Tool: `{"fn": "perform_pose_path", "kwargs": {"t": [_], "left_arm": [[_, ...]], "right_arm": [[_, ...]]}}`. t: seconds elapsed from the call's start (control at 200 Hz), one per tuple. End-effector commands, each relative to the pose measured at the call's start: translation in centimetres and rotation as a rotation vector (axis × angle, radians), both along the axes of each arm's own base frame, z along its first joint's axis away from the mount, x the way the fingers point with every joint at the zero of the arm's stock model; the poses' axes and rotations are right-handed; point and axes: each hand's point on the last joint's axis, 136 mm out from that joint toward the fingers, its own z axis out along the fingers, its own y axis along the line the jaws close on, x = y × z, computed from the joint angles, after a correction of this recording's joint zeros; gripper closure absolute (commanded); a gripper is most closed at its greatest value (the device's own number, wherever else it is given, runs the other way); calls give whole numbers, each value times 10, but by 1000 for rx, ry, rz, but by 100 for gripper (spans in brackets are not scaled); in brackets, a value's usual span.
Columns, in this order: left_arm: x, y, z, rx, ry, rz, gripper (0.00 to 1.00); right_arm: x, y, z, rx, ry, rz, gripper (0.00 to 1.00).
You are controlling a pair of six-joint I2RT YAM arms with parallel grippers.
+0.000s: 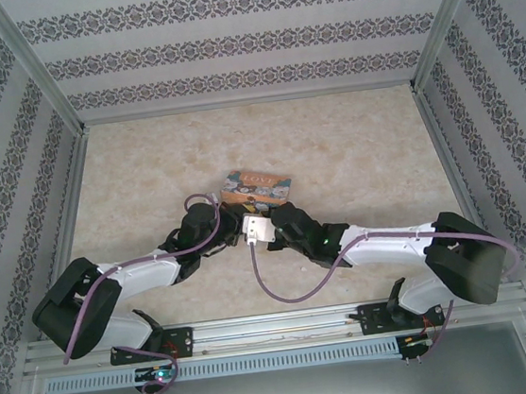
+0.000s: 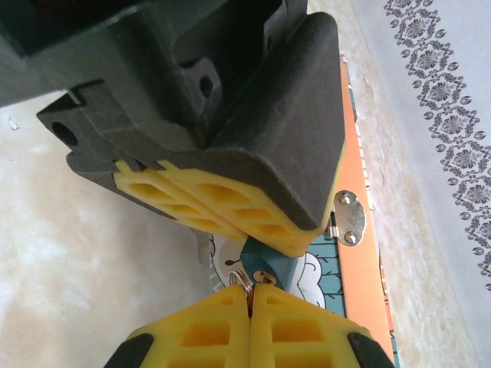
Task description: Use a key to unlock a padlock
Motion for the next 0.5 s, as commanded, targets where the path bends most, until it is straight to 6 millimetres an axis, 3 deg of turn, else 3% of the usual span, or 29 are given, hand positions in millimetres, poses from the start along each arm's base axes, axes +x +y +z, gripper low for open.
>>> {"fn": "perform_pose_path", "kwargs": {"t": [0.0, 0.2, 0.495], "left_arm": [[2, -16, 23, -62, -51, -47, 100], [1, -17, 21, -66, -47, -51, 100], [0, -17, 19, -60, -45, -56, 100]], "right_arm": [[7, 5, 12, 65, -20, -40, 100], [8, 9, 17, 141, 10, -68, 100], [11, 14, 24, 401, 216, -137, 100]]}}
